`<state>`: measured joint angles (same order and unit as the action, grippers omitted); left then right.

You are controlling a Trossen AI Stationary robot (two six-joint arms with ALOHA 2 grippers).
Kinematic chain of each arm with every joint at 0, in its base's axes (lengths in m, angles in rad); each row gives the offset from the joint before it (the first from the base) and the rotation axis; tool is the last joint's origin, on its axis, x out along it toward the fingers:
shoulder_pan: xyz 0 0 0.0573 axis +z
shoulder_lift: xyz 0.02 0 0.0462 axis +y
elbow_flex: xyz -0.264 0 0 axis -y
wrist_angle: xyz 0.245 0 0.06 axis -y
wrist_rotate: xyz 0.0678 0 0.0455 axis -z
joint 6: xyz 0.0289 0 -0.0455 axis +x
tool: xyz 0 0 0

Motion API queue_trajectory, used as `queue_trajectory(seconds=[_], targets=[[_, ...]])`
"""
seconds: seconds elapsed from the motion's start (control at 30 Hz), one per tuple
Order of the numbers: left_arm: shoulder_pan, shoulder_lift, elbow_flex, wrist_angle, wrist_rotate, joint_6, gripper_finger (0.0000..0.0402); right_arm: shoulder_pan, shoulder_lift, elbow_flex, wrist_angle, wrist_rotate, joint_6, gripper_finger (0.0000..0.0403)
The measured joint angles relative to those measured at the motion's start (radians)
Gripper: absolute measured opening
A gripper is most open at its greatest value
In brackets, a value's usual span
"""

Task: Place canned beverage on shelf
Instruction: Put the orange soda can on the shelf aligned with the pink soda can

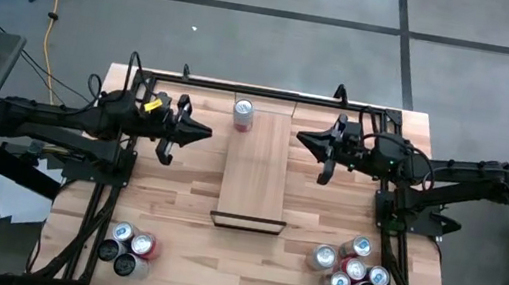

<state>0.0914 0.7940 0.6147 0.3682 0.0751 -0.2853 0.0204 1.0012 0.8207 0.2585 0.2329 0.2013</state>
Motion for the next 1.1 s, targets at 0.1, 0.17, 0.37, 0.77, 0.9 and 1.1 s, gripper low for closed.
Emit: queue_trajectory(seconds=[0.1, 0.17, 0.37, 0.77, 0.9, 1.1], targets=[[0.000, 0.000, 0.000, 0.000, -0.003, -0.003, 0.0001, 0.000, 0.000, 0.000, -0.006, 0.000, 0.000, 0.0016], [0.000, 0.000, 0.000, -0.001, -0.003, -0.018, 0.0001, 0.000, 0.000, 0.000, -0.006, 0.000, -0.001, 0.0016], [0.000, 0.000, 0.000, -0.006, -0.014, -0.028, 0.0000, -0.019, 0.001, 0.054, -0.114, -0.022, 0.040, 0.0050], [0.000, -0.006, 0.000, -0.039, -0.017, -0.081, 0.0000, 0.013, 0.139, 0.415, -0.702, 0.164, 0.145, 0.0316], [0.000, -0.009, 0.000, -0.039, -0.017, -0.081, 0.0000, 0.014, 0.171, 0.509, -0.831, 0.173, 0.104, 0.0347], [-0.001, -0.009, 0.000, -0.042, -0.018, -0.080, 0.0000, 0.014, 0.181, 0.645, -1.006, 0.009, 0.204, 0.0350]])
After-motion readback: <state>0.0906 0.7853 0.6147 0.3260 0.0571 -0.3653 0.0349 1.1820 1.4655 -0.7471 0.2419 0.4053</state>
